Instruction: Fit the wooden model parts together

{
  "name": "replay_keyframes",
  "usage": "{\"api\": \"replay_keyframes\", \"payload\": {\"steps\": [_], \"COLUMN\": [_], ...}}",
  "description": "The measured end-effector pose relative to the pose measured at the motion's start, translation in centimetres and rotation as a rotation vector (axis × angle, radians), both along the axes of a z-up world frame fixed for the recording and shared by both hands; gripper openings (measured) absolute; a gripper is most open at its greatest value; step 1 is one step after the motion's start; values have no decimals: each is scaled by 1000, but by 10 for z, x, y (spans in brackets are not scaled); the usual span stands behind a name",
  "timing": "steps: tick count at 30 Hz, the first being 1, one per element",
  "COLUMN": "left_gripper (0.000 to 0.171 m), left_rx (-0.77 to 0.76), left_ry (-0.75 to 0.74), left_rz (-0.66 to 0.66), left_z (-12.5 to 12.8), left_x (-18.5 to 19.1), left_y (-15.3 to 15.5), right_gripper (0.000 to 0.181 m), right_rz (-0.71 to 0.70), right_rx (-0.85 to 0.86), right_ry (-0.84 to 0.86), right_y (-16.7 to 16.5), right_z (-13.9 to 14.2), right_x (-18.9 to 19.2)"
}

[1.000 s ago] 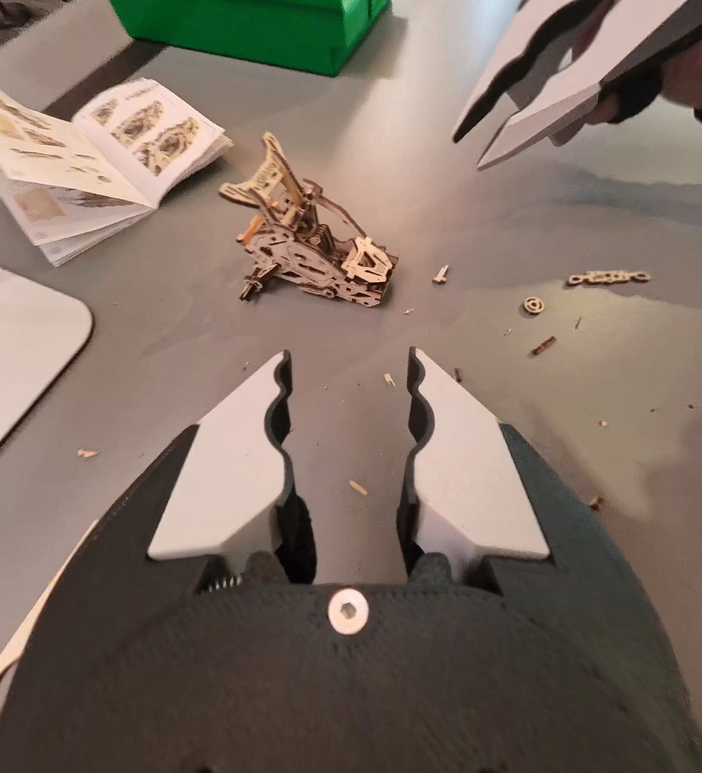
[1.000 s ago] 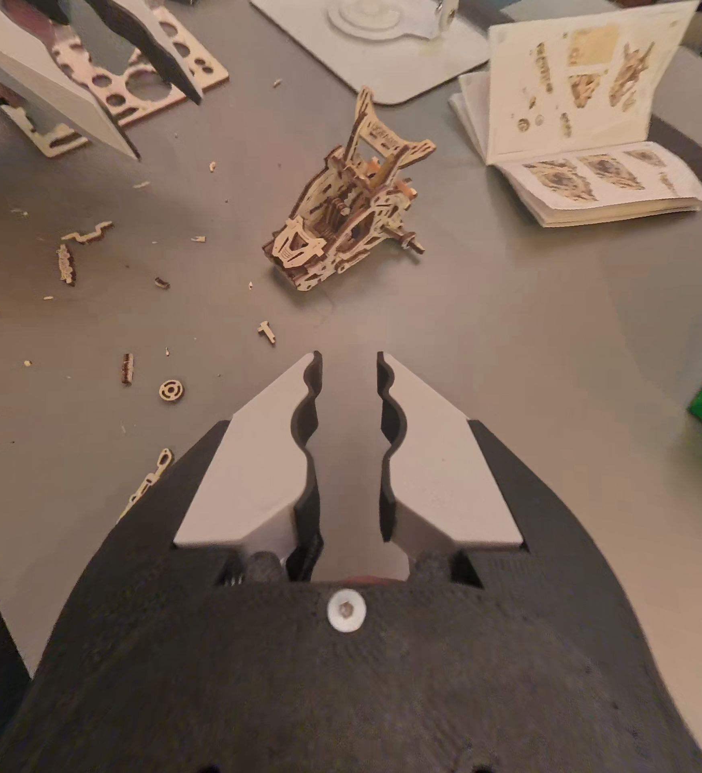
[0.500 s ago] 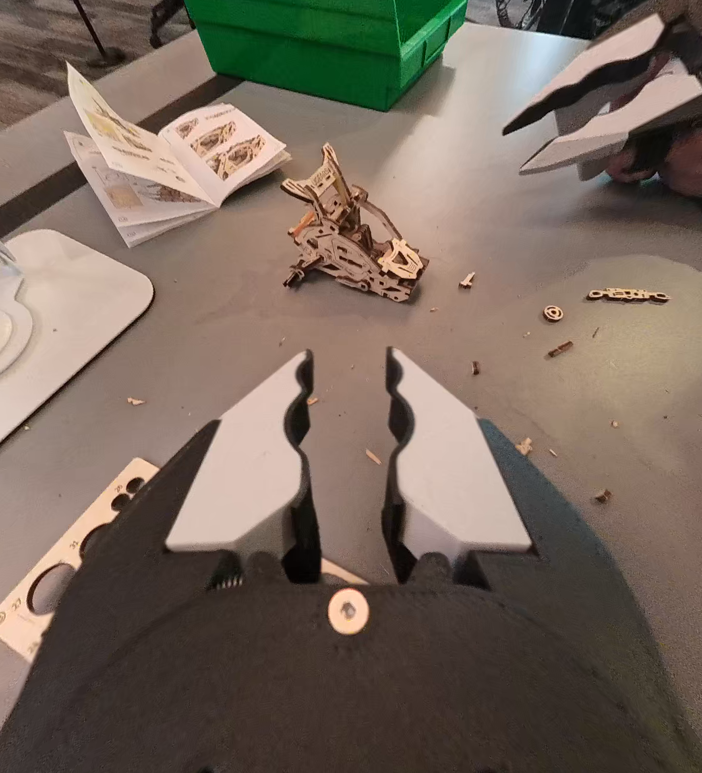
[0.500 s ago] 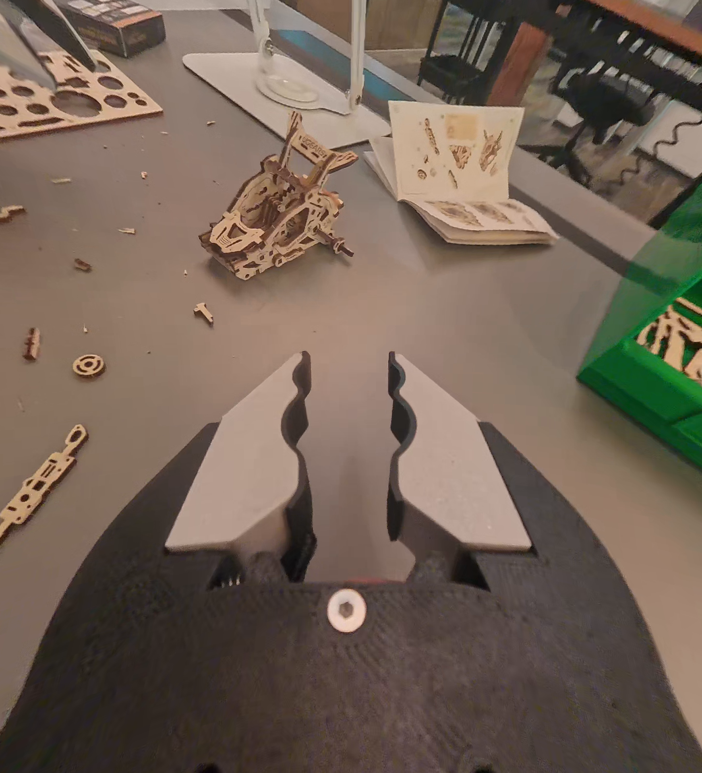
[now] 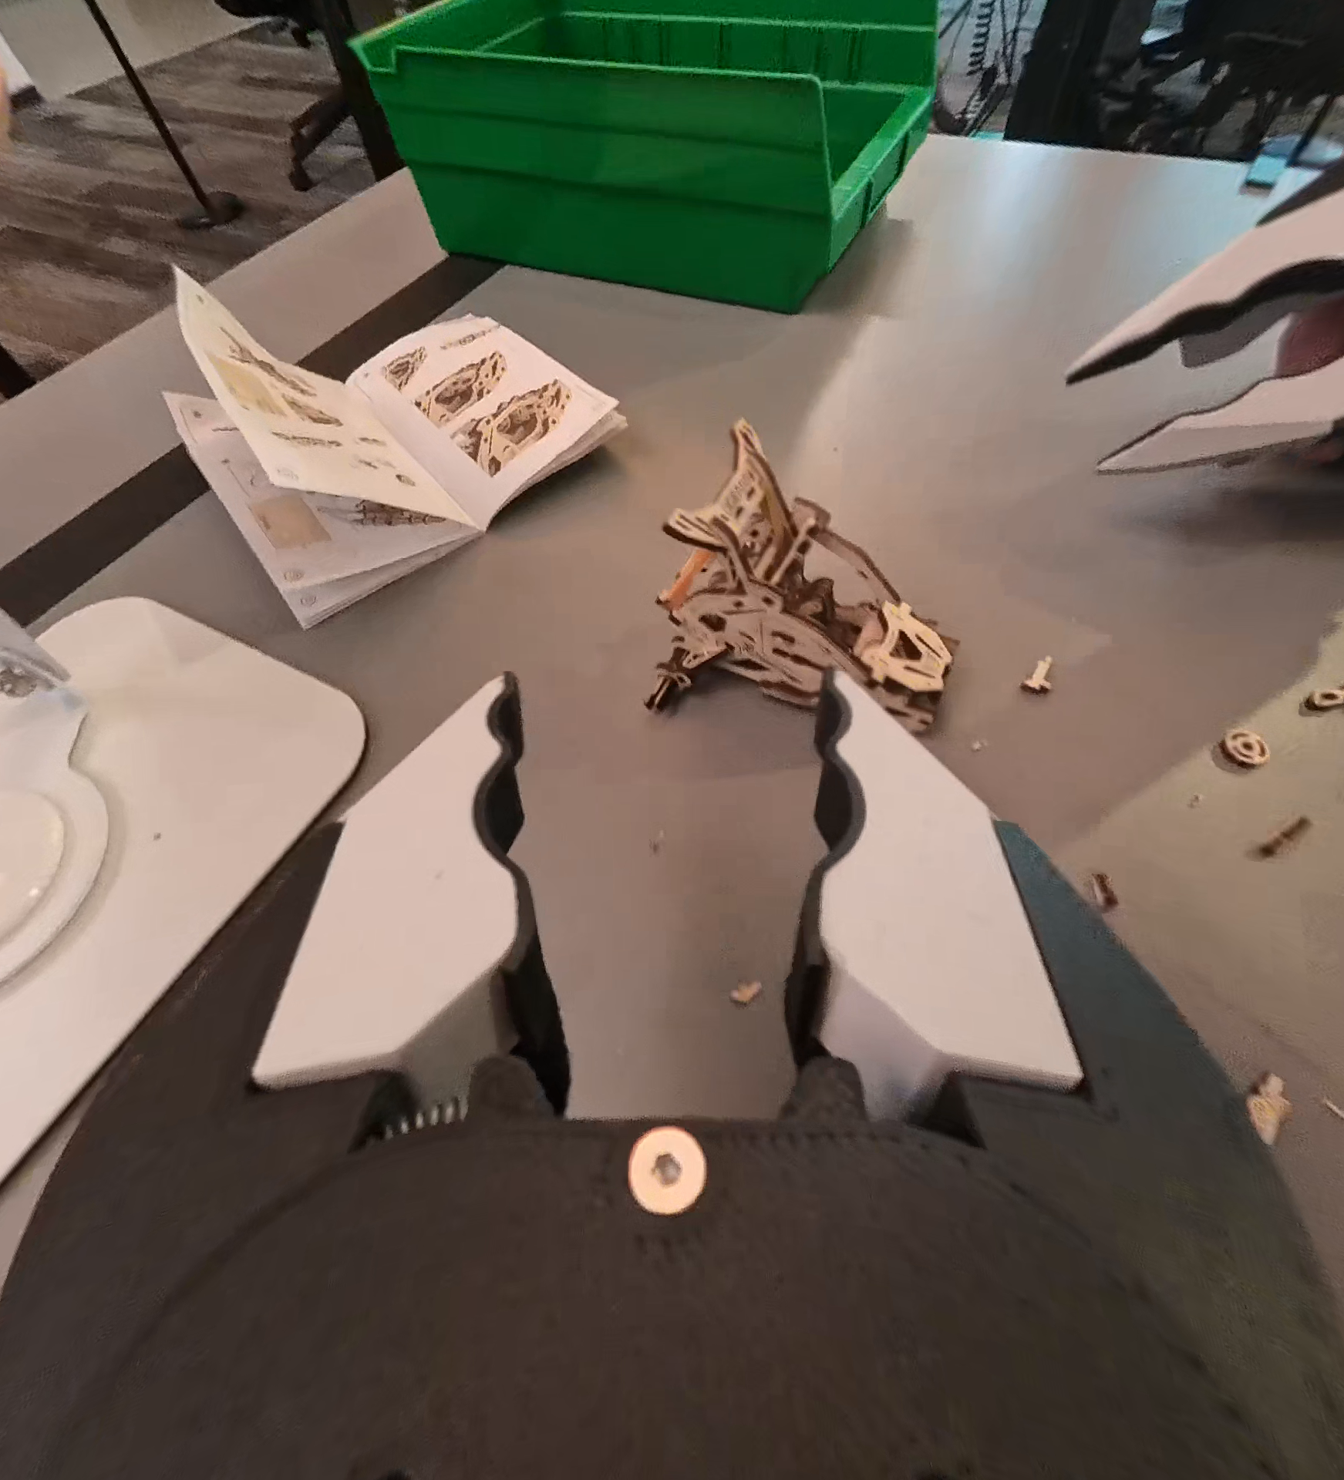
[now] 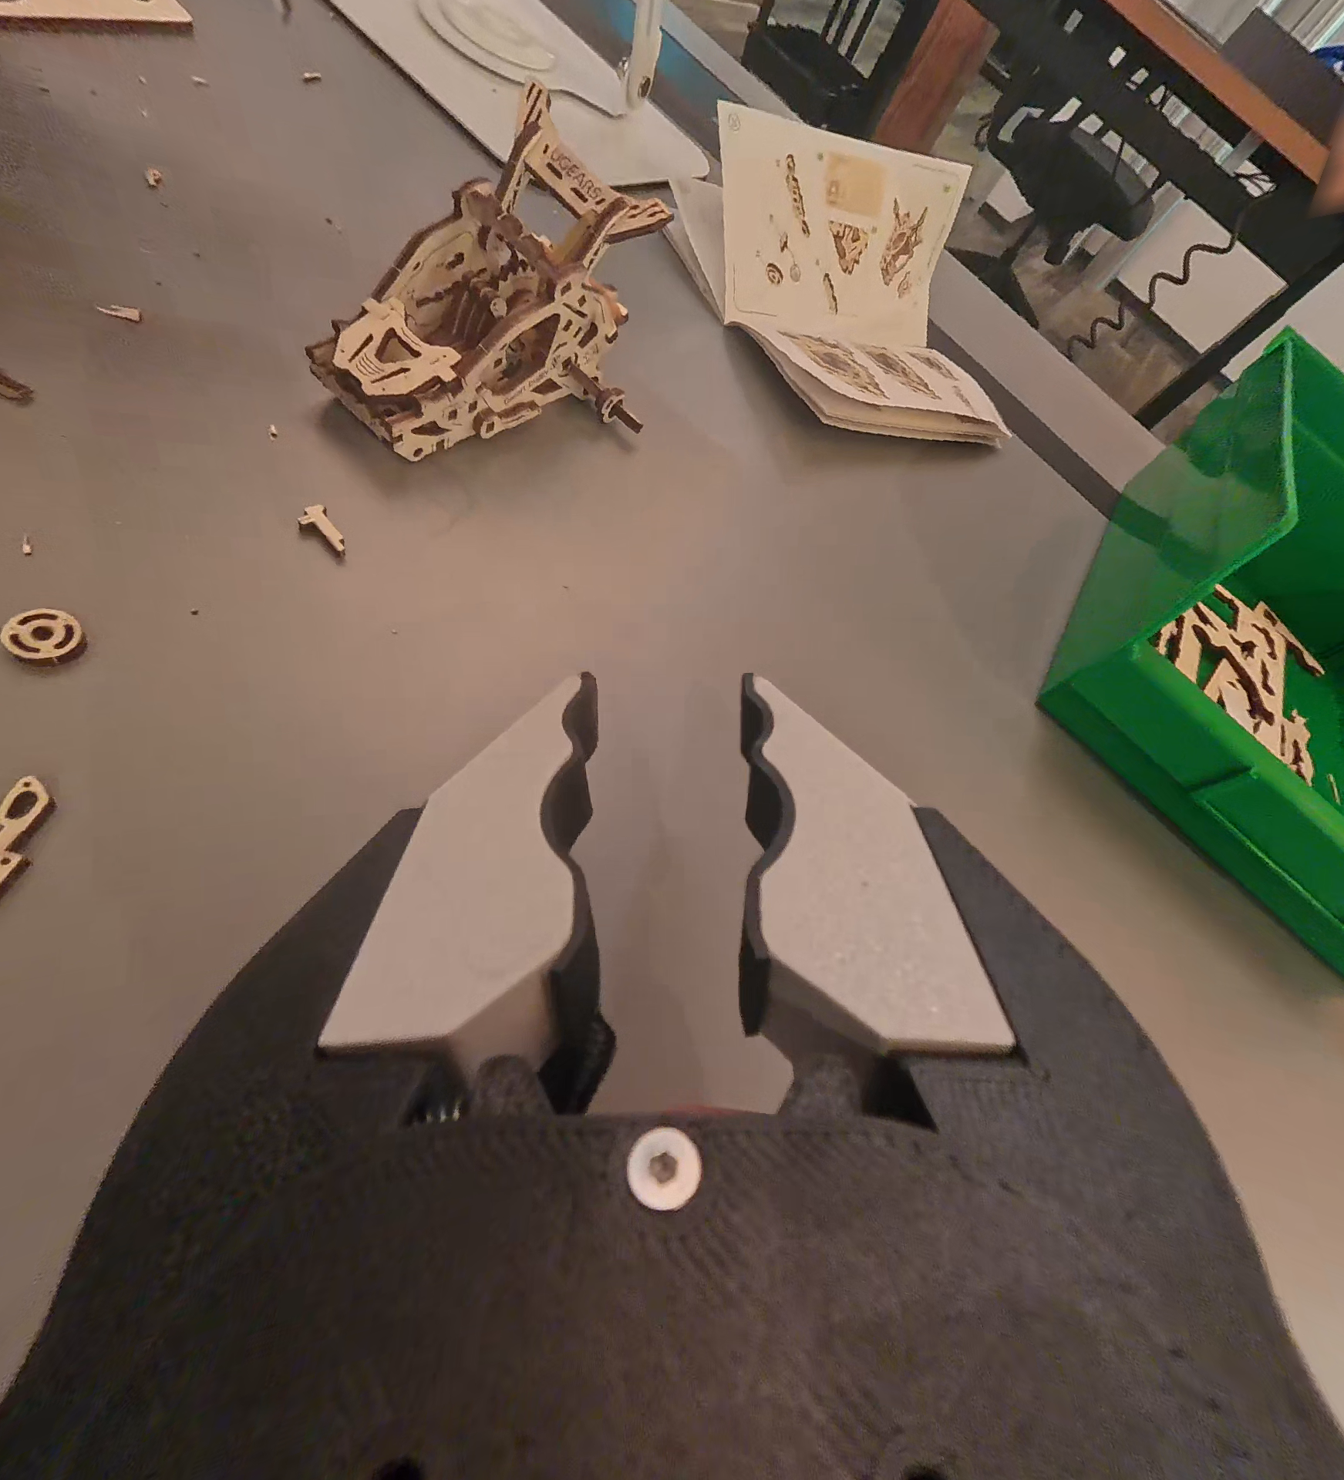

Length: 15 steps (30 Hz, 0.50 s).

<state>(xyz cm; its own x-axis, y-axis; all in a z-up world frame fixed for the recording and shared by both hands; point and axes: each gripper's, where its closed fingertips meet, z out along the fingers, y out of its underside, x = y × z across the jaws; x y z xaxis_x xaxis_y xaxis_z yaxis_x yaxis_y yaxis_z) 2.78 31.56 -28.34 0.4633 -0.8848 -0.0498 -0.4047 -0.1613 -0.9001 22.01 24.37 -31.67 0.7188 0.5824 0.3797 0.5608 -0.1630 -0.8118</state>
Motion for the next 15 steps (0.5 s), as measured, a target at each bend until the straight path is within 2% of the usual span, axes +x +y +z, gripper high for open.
{"api": "replay_keyframes", "payload": {"steps": [3,6,10,15], "left_gripper": [91,96,106,98], "left_rx": [-79,-125,-173,-157], "left_ry": [-44,-61,-34,-64], "left_rz": [-24,-59,-53,-62], "left_z": [1,2,-13,-5], "left_x": [10,20,28,25], "left_y": [9,12,20,12], "right_gripper": [26,27,31,35], "right_rz": [4,-12,-13,-22], "right_rx": [4,17,14,-7], "right_ry": [-25,-1,-10,74], "right_y": [-4,-5,-10,-20], "right_z": [-2,2,0,7], "right_x": [1,5,7,13]}}
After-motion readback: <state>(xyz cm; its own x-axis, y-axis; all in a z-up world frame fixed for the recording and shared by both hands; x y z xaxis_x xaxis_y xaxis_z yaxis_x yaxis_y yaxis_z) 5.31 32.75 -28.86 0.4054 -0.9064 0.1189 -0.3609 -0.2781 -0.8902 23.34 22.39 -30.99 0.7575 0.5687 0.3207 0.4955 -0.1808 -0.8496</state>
